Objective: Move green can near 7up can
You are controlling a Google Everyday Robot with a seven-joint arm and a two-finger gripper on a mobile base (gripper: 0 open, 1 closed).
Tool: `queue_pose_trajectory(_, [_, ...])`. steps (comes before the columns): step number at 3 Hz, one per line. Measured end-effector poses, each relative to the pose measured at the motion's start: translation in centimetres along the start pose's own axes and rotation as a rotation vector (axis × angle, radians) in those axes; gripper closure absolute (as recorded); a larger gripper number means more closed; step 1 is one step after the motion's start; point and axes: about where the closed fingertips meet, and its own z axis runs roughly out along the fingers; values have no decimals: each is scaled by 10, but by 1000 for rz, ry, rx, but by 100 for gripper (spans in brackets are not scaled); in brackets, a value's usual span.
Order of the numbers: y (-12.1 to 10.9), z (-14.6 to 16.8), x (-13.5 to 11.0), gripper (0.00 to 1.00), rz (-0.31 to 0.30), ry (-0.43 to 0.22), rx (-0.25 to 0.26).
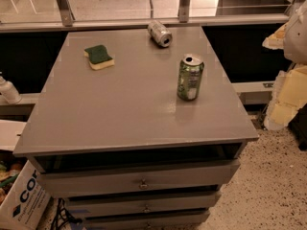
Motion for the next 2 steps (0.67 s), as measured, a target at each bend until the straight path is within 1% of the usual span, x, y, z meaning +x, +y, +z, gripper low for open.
queue_pose_trajectory(1, [0, 0, 0, 0, 0, 0, 0])
queue_pose_trajectory(2, [-9, 4, 1, 0, 17, -32, 22])
